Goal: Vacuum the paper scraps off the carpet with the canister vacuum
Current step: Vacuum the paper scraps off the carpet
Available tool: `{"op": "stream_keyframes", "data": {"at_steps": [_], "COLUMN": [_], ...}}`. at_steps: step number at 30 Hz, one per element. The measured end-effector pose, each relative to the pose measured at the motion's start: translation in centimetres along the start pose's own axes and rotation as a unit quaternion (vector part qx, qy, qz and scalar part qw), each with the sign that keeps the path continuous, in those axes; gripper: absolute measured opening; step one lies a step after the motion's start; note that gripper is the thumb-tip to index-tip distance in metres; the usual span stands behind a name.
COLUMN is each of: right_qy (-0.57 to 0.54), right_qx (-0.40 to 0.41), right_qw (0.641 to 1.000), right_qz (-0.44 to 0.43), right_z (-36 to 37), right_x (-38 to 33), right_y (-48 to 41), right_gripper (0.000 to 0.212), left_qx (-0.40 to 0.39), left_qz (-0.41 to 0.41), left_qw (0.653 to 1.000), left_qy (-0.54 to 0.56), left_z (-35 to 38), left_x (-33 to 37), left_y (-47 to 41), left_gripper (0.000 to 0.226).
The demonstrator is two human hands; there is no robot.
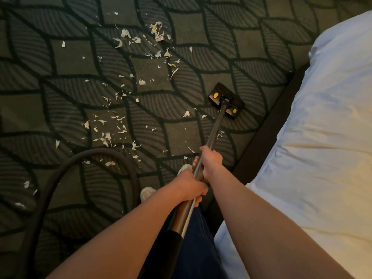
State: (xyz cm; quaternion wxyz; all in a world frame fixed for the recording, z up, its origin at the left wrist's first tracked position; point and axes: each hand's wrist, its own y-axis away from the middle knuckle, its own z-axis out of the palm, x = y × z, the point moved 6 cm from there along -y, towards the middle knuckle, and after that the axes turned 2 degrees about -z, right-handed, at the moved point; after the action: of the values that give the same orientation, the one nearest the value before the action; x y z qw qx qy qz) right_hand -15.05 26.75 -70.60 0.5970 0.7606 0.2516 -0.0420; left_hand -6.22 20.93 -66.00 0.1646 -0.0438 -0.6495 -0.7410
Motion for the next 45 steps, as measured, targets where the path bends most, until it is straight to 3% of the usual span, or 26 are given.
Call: {"op": "stream_keyframes", "data": {"at_steps": [7, 21, 37, 45], "right_qy": [-0.004, -0.008, -0.025, -0.052], "right_qx": [0.009, 0.026, 0.045, 0.063], "right_qw": [1.0, 1.0, 0.995, 0.993], "right_qz": [0.003, 0.0, -0.086, -0.084], "right_z": [1.1, 2.8, 2.8, -1.3], "right_x": [2.1, 4.2, -3.7, -6.4], "right_y": [1.3, 3.5, 3.6, -0.3], "right_gripper": [0.034, 0.039, 0.026, 0.026], "left_qx": [0.008, 0.009, 0.024, 0.007], "left_qz": [-0.008, 0.0, 0.073, 0.092], "left_qw": [1.0, 1.0, 0.997, 0.995], "left_qy": [-0.001, -0.01, -0.009, -0.048], "left_z": [-0.9, -2.9, -3.7, -0.4], "left_x": [-2.2, -4.3, 2.2, 6.3], "left_y": [1.2, 3.8, 4.0, 0.8], "left_gripper": [0.04, 0.021, 0.029, 0.027]}}
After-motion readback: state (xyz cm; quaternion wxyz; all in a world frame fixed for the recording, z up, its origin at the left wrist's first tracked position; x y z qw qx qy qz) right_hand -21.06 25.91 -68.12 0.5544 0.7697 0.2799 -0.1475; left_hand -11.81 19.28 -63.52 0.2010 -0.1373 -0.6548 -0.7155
